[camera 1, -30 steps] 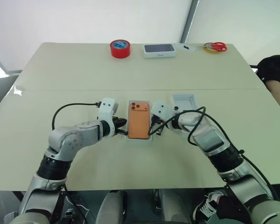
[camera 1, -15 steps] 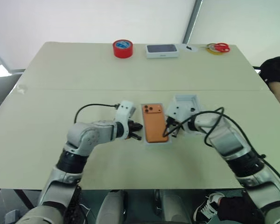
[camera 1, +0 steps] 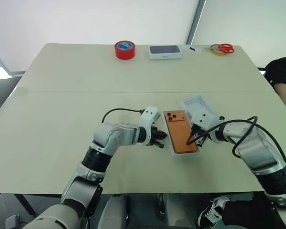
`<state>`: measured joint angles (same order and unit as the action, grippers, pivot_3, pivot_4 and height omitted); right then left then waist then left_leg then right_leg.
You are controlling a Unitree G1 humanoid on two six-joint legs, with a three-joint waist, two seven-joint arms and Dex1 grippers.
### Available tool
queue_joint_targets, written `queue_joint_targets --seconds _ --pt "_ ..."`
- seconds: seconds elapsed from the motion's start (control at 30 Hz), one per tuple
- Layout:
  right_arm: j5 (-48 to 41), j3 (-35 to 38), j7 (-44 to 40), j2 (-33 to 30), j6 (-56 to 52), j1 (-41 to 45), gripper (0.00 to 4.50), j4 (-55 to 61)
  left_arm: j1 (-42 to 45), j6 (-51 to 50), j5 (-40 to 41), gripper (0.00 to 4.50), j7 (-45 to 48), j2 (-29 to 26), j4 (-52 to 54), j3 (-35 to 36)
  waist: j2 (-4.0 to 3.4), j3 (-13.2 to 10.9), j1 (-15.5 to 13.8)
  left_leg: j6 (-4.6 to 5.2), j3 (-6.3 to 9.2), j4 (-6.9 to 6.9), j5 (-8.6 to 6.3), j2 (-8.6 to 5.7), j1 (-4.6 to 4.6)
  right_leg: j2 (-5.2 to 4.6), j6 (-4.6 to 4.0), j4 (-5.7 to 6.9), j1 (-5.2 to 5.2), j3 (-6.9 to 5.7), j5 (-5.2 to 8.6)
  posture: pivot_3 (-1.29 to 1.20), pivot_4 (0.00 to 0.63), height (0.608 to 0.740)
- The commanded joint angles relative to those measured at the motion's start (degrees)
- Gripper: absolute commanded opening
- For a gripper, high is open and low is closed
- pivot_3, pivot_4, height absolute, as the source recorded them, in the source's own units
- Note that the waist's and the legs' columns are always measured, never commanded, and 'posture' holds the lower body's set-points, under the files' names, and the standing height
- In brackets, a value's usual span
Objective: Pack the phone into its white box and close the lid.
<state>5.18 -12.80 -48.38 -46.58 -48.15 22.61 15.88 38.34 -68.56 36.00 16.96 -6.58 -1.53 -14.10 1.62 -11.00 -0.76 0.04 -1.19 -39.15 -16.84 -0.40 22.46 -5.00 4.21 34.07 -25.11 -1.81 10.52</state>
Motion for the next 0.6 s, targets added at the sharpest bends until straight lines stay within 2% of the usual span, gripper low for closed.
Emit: queue_joint_targets --seconds 0.03,0.17,0.2,0.27,0.4,0.5,0.6 --pt "-3.11 2.39 -2.39 -1.65 -0.55 0.2 0.0 4.39 0.31 0.24 0.73 0.04 2.28 0.98 3.18 1.39 0.0 0.0 0.0 0.0 0.0 0.0 0.0 0.0 0.0 0.0 0.0 0.0 0.0 0.0 0.0 0.0 0.15 0.732" --pt "-7.15 6.57 -5.83 -5.93 -3.2 -0.83 0.0 7.25 -1.61 -0.92 0.68 0.04 2.23 -1.72 6.01 5.24 -0.01 -0.01 0.01 0.01 0.01 0.01 -0.01 0.02 0.05 0.0 0.01 0.0 -0.06 0.0 0.0 0.0 0.15 0.732" --pt "-8.38 7.69 -7.06 -7.49 -4.01 -1.3 0.25 8.08 -2.48 -1.24 0.59 0.01 1.98 -2.72 7.05 6.68 -0.01 -0.01 0.07 0.01 0.01 0.01 -0.01 0.02 0.04 0.0 0.02 0.0 -0.06 0.0 0.0 0.0 0.15 0.732" --pt "-10.73 9.42 -9.03 -9.9 -5.29 -1.76 0.92 9.36 -4.03 -1.93 0.59 0.0 1.62 -4.44 8.71 9.52 -0.02 -0.01 0.15 0.01 0.0 0.01 -0.01 0.04 0.02 0.01 0.01 0.01 -0.06 0.0 0.0 0.0 0.15 0.732" --pt "-11.88 9.51 -6.71 -9.38 -7.68 2.03 2.98 6.4 -6.32 -1.26 -0.32 0.0 2.74 -8.31 12.17 11.21 -0.02 -0.01 0.21 0.01 -0.01 0.0 -0.01 0.13 -0.02 0.09 0.0 0.03 -0.05 -0.01 0.01 0.0 0.15 0.732" --pt "-11.74 7.59 -4.43 -7.08 -11.18 6.86 2.98 1.42 -8.0 3.32 -3.09 0.0 4.67 -11.78 14.33 8.75 -0.02 -0.01 0.09 0.01 -0.03 0.0 -0.01 0.12 -0.01 0.08 -0.02 0.03 -0.07 0.0 0.01 0.0 0.15 0.732" --pt "-11.76 4.99 -3.07 -4.76 -14.28 11.78 2.98 -4.57 -10.98 14.48 -6.82 0.0 8.84 -14.5 17.21 6.71 -0.03 -0.01 0.02 0.0 -0.05 0.01 -0.01 0.12 0.01 0.06 -0.03 0.01 -0.09 0.02 0.01 0.0 0.15 0.732"
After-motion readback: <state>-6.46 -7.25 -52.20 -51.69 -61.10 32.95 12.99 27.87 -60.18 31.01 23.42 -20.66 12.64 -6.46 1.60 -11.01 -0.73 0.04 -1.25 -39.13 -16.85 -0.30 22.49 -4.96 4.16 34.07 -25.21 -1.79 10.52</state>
